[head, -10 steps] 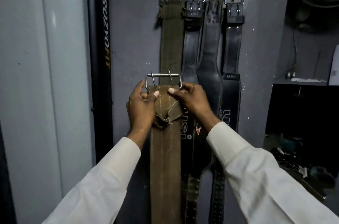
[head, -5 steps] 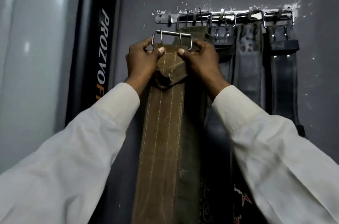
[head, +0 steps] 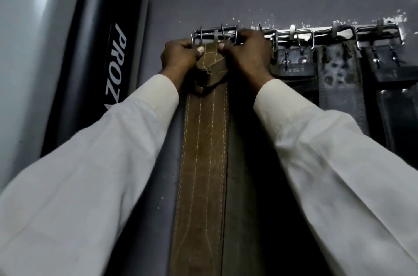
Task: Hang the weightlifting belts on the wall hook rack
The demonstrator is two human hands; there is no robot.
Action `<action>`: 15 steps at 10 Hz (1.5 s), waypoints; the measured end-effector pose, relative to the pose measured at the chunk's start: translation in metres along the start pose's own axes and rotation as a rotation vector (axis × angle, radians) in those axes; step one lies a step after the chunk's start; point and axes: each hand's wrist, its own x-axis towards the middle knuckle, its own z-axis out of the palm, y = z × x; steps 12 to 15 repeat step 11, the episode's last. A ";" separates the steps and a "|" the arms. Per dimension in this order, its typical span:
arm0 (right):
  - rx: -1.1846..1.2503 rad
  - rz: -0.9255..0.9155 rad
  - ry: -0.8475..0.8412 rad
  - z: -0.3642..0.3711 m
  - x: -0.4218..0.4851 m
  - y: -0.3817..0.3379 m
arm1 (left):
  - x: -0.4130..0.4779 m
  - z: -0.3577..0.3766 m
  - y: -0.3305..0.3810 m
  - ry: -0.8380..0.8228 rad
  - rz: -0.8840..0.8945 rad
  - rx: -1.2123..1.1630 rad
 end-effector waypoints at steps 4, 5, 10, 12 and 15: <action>-0.227 -0.086 0.059 0.040 -0.065 -0.006 | -0.040 -0.003 -0.027 0.053 0.070 0.153; -0.308 -0.122 0.064 0.038 -0.088 -0.003 | -0.062 -0.002 -0.033 0.022 0.055 0.130; -0.468 0.267 -0.800 -0.086 -0.262 -0.023 | -0.257 -0.069 -0.029 -0.476 -0.385 0.369; -0.442 0.316 -0.792 -0.133 -0.286 -0.043 | -0.293 -0.085 -0.009 -0.544 -0.415 0.343; -0.442 0.316 -0.792 -0.133 -0.286 -0.043 | -0.293 -0.085 -0.009 -0.544 -0.415 0.343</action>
